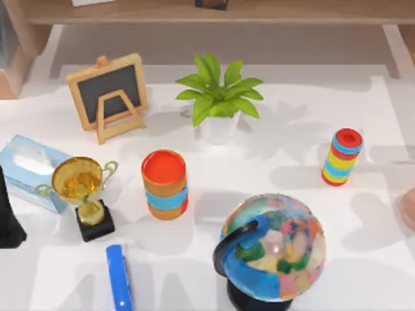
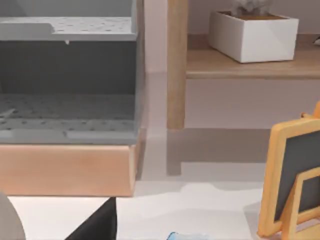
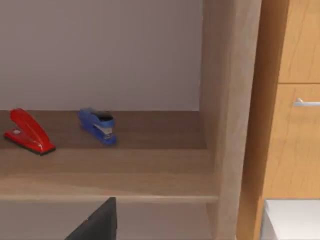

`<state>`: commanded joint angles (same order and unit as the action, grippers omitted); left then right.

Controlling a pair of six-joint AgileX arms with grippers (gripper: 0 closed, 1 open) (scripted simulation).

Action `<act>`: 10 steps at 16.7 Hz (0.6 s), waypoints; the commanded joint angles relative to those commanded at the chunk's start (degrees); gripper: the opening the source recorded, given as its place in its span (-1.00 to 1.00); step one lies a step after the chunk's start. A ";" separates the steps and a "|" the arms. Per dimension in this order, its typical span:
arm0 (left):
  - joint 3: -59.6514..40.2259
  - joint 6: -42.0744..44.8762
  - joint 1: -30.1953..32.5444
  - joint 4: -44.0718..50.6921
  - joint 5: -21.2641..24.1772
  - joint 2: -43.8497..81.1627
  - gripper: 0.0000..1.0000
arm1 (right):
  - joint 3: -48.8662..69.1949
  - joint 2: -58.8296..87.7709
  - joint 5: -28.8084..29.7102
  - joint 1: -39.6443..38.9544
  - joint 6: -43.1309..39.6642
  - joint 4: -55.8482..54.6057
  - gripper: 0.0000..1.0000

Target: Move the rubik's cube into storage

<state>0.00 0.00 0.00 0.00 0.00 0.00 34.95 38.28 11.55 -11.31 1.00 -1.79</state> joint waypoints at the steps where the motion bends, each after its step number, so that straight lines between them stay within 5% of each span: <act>1: 0.00 0.00 0.00 0.00 0.00 0.00 1.00 | 5.30 5.98 1.63 -1.56 0.08 -0.37 1.00; 10: 0.00 0.00 0.00 0.00 0.00 0.00 1.00 | 48.97 54.15 14.97 -13.93 0.20 -4.48 1.00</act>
<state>0.00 0.00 0.00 0.00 0.00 0.00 83.92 92.43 26.52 -25.24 1.20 -6.27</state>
